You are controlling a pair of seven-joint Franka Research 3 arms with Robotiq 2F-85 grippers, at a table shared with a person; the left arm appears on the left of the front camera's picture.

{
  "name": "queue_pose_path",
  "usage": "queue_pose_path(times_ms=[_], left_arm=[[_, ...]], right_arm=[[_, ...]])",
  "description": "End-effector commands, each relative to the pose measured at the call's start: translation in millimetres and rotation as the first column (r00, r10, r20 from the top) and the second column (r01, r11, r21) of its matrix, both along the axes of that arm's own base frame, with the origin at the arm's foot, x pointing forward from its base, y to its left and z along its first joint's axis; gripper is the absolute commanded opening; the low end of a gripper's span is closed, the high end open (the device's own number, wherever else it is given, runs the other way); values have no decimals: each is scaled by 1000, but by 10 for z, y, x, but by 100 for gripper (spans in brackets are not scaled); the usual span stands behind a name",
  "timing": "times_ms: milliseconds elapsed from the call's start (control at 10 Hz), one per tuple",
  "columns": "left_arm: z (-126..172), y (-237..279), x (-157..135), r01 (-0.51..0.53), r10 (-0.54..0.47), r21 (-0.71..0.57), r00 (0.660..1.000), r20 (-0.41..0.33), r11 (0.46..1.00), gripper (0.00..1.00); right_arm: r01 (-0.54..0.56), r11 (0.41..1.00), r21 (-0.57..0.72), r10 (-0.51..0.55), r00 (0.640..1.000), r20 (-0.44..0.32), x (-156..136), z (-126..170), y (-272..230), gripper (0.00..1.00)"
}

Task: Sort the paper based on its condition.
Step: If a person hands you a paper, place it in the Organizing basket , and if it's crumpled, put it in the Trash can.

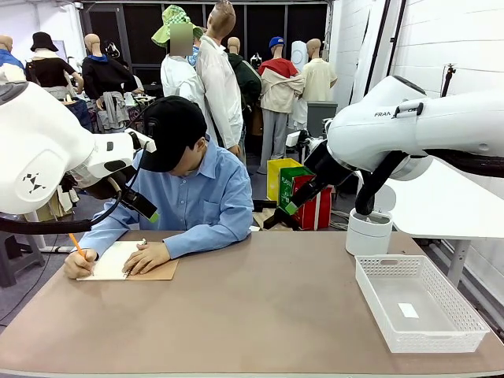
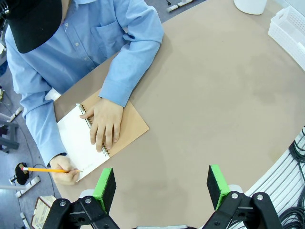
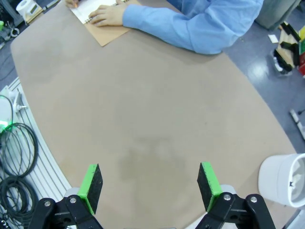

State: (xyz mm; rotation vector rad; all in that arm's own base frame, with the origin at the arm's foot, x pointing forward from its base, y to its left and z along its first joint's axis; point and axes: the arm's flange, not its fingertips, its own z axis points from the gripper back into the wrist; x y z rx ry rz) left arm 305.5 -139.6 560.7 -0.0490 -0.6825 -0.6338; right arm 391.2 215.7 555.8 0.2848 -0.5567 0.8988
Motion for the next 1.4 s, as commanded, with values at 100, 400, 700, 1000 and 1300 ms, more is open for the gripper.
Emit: queue_pose_path(times_ms=[100,400,700,1000,1300], left_arm=[[-5,5,3,0,0,-2,1000,0,1000,100],[-5,5,3,0,0,-2,1000,0,1000,100],[-5,5,3,0,0,-2,1000,0,1000,100],[-5,5,3,0,0,-2,1000,0,1000,100],[-5,5,3,0,0,-2,1000,0,1000,100]], right_arm=[[11,1000,-2,-11,1000,-1,-1,1,9,100],[11,1000,-2,-11,1000,-1,-1,1,9,100],[11,1000,-2,-11,1000,-1,-1,1,9,100],[11,1000,-2,-11,1000,-1,-1,1,9,100],[11,1000,-2,-11,1000,-1,-1,1,9,100]])
